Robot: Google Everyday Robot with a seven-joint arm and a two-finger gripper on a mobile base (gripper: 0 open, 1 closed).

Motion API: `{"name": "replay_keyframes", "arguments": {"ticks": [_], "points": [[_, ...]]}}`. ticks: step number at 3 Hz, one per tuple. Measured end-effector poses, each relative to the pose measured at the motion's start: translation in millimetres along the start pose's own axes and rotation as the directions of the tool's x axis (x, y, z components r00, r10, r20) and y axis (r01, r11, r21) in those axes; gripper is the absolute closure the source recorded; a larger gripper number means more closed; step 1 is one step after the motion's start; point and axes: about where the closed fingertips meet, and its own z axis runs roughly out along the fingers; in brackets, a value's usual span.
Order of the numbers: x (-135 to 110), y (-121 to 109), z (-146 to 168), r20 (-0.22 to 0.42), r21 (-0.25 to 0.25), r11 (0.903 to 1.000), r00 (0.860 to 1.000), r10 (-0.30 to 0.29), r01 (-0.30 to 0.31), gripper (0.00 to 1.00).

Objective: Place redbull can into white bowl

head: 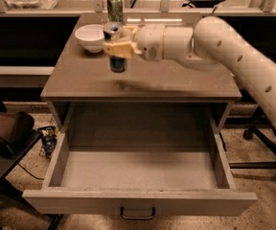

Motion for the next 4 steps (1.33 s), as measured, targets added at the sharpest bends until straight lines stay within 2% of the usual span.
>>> {"name": "replay_keyframes", "arguments": {"ticks": [1, 2, 3, 4], "points": [[-38, -40, 0, -0.030, 0.084, 0.9964, 1.000, 0.007, -0.005, 1.00], [-64, -77, 6, -0.060, 0.150, 0.9887, 0.998, 0.018, -0.009, 1.00], [-81, -118, 26, -0.061, 0.202, 0.9792, 0.998, 0.034, -0.022, 1.00], [-88, -144, 57, -0.015, 0.218, 0.9755, 0.999, 0.035, -0.031, 1.00]]}}
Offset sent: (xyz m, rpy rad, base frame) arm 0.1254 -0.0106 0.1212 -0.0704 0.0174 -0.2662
